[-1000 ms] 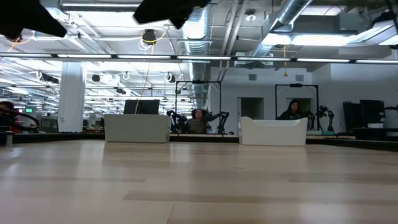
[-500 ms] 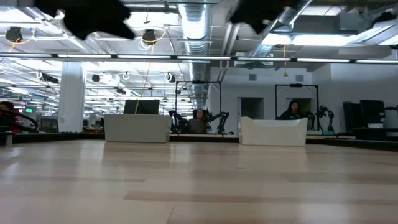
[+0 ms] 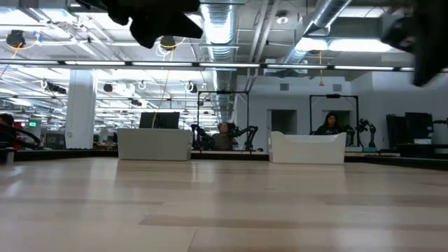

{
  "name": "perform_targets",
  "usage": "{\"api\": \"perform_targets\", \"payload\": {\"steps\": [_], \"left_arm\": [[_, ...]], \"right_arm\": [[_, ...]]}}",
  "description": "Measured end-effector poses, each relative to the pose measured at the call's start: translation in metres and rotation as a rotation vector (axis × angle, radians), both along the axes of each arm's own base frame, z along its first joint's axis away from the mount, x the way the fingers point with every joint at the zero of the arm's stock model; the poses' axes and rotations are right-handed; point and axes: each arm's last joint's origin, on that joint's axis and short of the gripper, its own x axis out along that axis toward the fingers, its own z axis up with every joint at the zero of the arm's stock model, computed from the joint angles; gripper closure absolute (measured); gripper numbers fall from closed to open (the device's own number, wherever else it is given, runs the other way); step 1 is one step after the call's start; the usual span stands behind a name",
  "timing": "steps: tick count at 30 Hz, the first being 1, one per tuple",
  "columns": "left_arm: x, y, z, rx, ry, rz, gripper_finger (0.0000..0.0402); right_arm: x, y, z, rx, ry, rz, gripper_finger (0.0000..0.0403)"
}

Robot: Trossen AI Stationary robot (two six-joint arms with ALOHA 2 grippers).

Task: Sort & place blocks by color
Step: Put the red square block into the black bin

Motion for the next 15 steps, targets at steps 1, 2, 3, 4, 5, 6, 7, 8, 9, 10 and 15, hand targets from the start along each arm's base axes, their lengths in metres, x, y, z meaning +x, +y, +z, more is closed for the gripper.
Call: {"api": "perform_targets", "payload": {"steps": [1, 2, 3, 4, 5, 6, 7, 8, 9, 10, 15], "left_arm": [[0.001, 0.002, 0.001, 0.000, -0.005, -0.007, 0.0097], [0.003, 0.004, 0.001, -0.002, -0.010, -0.015, 0.0097], [0.003, 0.005, 0.002, 0.000, -0.015, -0.020, 0.0097], [0.004, 0.006, 0.003, 0.002, -0.019, -0.024, 0.0097], [0.005, 0.007, 0.003, 0.002, -0.022, -0.030, 0.0097], [0.005, 0.007, 0.003, 0.002, -0.023, -0.035, 0.0097], [0.006, 0.008, 0.003, 0.003, -0.026, -0.041, 0.0097], [0.006, 0.008, 0.004, 0.006, -0.027, -0.048, 0.0097], [0.008, 0.008, 0.002, 0.013, -0.032, -0.050, 0.0097], [0.010, 0.008, 0.001, 0.021, -0.041, -0.054, 0.0097], [0.025, 0.002, -0.019, 0.053, -0.068, -0.117, 0.0097]], "right_arm": [[-0.004, 0.002, -0.002, -0.005, 0.032, 0.008, 0.0375], [-0.009, 0.003, -0.003, -0.008, 0.065, 0.018, 0.0375], [-0.013, 0.005, -0.004, -0.011, 0.091, 0.033, 0.0374], [-0.016, 0.007, -0.004, -0.007, 0.114, 0.048, 0.0373], [-0.018, 0.009, -0.005, 0.007, 0.133, 0.061, 0.0370], [-0.020, 0.011, -0.005, 0.025, 0.149, 0.068, 0.0365], [-0.020, 0.011, -0.005, 0.047, 0.164, 0.066, 0.0359], [-0.020, 0.012, -0.005, 0.069, 0.179, 0.065, 0.0350], [-0.021, 0.012, -0.005, 0.087, 0.192, 0.067, 0.0339], [-0.021, 0.012, -0.005, 0.096, 0.203, 0.072, 0.0328], [-0.027, 0.014, -0.006, 0.044, 0.232, 0.166, 0.0247]]}}
